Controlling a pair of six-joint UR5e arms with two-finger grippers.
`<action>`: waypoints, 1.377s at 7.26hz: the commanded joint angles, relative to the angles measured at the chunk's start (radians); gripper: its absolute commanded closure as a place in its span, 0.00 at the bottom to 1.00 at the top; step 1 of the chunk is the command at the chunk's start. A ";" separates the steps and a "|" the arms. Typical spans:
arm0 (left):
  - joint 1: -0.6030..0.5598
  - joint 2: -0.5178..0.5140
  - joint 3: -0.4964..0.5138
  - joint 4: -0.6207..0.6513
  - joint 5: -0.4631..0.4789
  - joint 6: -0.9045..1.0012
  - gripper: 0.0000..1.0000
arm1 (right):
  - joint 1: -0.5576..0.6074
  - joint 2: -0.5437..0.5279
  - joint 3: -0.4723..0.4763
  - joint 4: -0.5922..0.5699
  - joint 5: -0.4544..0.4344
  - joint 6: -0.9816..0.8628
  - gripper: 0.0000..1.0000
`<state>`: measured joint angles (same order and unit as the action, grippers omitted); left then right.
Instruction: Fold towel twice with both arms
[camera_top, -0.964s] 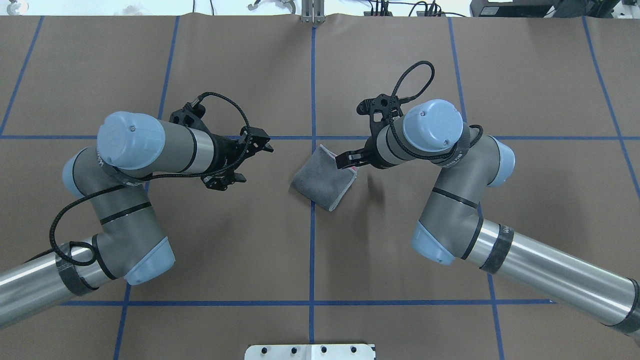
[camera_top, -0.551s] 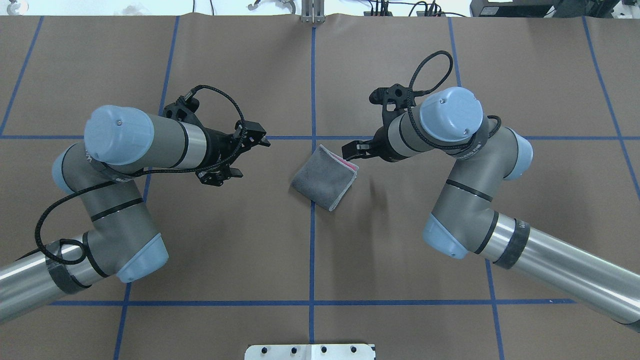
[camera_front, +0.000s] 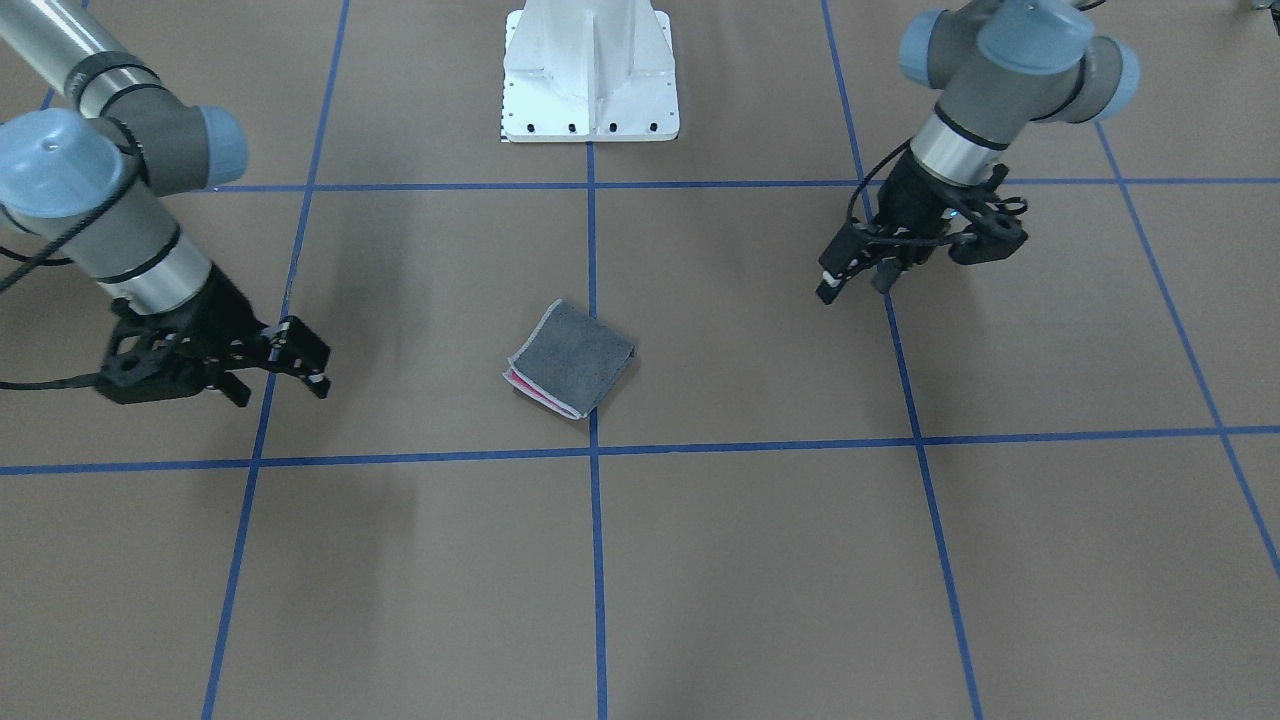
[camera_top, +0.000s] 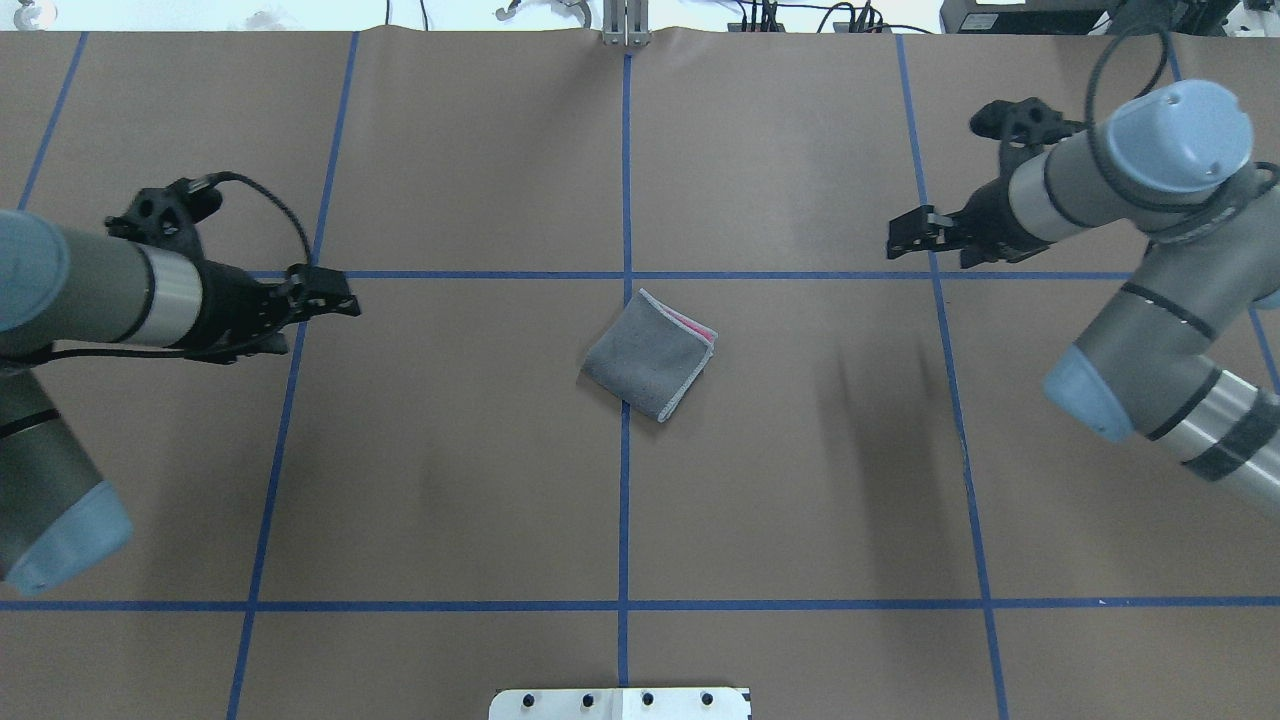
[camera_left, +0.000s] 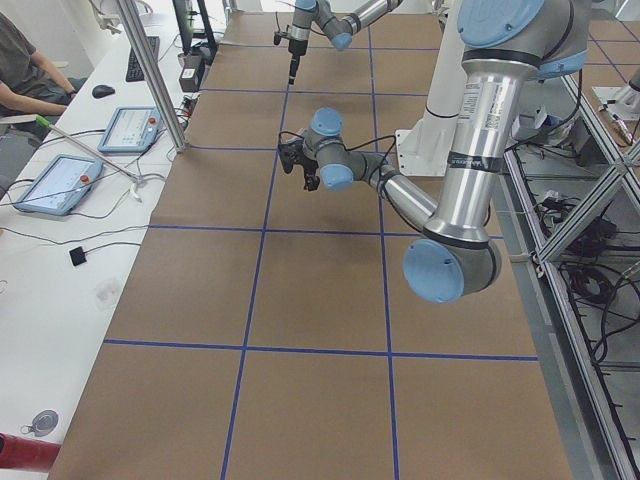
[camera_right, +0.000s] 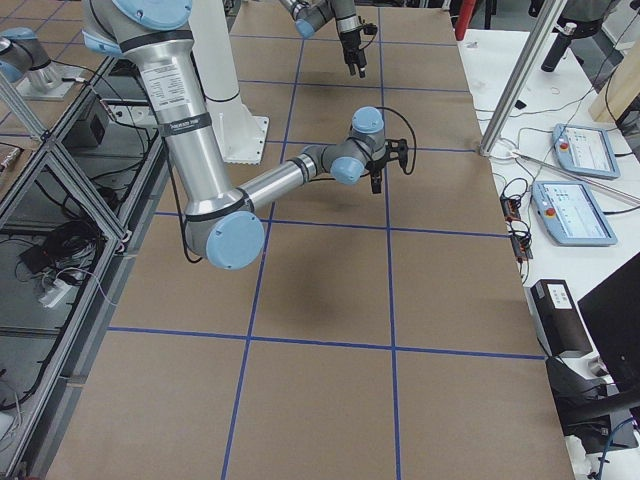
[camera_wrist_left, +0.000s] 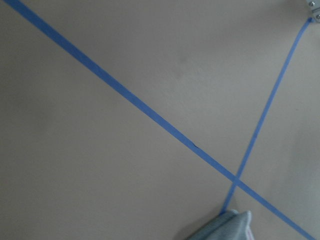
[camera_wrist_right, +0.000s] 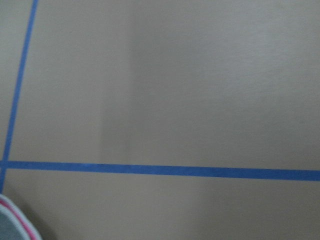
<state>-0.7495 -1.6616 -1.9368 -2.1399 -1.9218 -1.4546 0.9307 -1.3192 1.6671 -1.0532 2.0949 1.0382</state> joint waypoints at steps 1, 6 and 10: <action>-0.112 0.249 -0.048 0.003 -0.009 0.449 0.00 | 0.196 -0.154 -0.010 -0.010 0.100 -0.271 0.00; -0.563 0.271 0.022 0.463 -0.353 1.248 0.00 | 0.505 -0.137 -0.010 -0.521 0.185 -0.901 0.00; -0.660 0.195 0.053 0.698 -0.425 1.390 0.00 | 0.516 -0.144 -0.006 -0.617 0.204 -1.029 0.00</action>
<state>-1.3960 -1.4671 -1.9004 -1.4574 -2.3207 -0.0877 1.4425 -1.4584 1.6591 -1.6555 2.2910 0.0340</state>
